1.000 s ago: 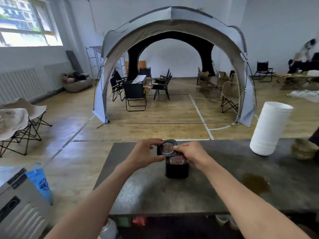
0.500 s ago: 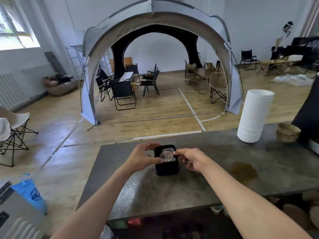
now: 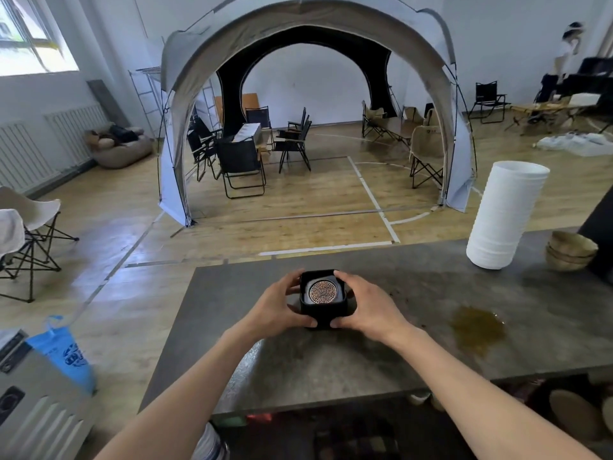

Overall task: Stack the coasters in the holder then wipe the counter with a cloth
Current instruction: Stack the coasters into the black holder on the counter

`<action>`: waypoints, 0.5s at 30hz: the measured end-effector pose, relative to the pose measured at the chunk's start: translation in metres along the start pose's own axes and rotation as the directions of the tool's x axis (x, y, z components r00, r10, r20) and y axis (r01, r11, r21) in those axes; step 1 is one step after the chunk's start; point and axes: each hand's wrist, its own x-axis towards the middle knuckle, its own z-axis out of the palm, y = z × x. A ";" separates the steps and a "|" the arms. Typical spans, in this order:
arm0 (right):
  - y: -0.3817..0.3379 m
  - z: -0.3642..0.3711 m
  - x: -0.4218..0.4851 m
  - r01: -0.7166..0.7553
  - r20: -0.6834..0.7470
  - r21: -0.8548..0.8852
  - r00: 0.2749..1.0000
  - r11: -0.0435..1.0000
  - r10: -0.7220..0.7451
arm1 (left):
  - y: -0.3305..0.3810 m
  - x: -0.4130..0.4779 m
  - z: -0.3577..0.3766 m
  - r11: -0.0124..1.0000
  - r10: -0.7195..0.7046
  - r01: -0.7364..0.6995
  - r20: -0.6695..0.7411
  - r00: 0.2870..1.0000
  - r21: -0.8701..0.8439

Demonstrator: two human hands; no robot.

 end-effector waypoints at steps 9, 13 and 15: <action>-0.013 0.019 0.058 -0.017 -0.032 0.072 0.999 0.997 0.019 | -0.018 0.033 -0.038 0.998 -0.052 0.052 0.005 0.999 -0.047; -0.020 0.026 0.084 -0.014 -0.051 0.107 0.998 0.994 0.020 | -0.026 0.052 -0.055 0.997 -0.072 0.072 0.019 0.997 -0.027; -0.021 0.028 0.092 -0.022 -0.042 0.122 0.999 0.992 0.027 | -0.031 0.059 -0.060 0.997 -0.078 0.078 0.024 0.997 -0.016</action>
